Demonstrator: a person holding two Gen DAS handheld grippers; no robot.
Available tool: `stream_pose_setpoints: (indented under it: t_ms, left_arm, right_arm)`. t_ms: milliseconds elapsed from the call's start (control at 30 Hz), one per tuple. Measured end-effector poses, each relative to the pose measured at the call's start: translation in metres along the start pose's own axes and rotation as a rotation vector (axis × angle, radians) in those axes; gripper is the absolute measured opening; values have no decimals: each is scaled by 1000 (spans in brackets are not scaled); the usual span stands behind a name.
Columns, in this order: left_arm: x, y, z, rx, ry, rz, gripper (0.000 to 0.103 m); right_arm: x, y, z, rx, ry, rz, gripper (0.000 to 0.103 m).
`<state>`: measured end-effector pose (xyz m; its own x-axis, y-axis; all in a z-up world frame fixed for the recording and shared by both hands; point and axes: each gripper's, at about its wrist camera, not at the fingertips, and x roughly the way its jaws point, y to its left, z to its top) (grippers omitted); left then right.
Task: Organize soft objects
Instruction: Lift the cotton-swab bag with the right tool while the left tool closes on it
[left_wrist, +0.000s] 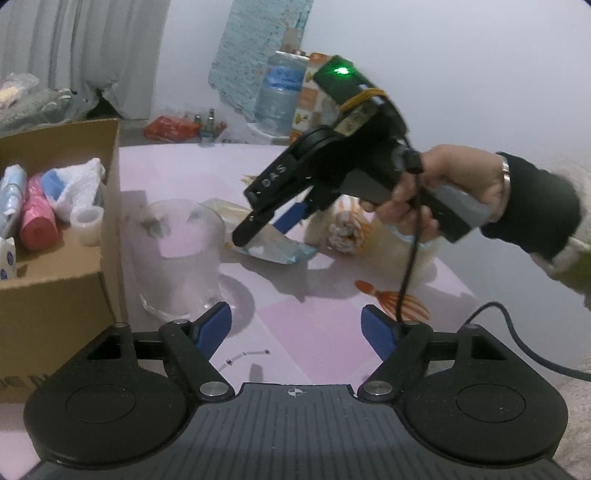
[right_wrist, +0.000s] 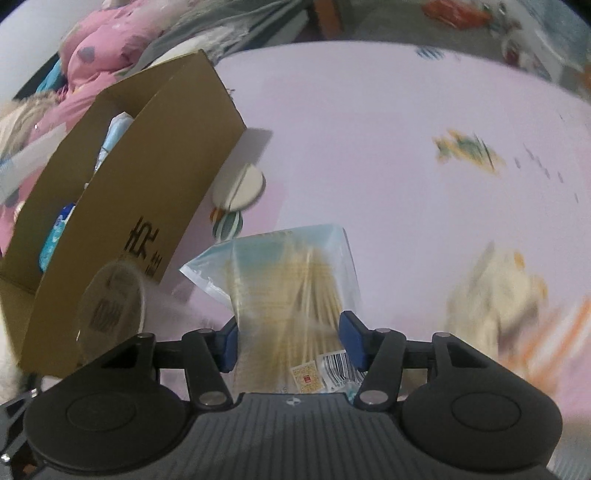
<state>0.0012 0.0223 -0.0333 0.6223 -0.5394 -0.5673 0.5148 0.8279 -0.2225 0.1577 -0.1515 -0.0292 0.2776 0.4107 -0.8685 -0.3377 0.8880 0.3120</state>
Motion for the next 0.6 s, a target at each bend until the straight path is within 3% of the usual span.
stream_pose_setpoints:
  t_ms: [267, 367, 467, 600]
  left_arm:
    - [4, 0, -8, -29, 70, -90, 84]
    - [10, 6, -9, -75, 107, -142, 84]
    - [19, 13, -9, -133, 147, -185, 84]
    - [37, 26, -8, -232, 210, -221, 83]
  right_arm:
    - [-29, -6, -76, 188, -27, 111, 30]
    - [-38, -2, -102, 222, -48, 177, 33]
    - [-43, -3, -119, 245, -75, 226, 45]
    - [-52, -14, -133, 279, -175, 255, 46]
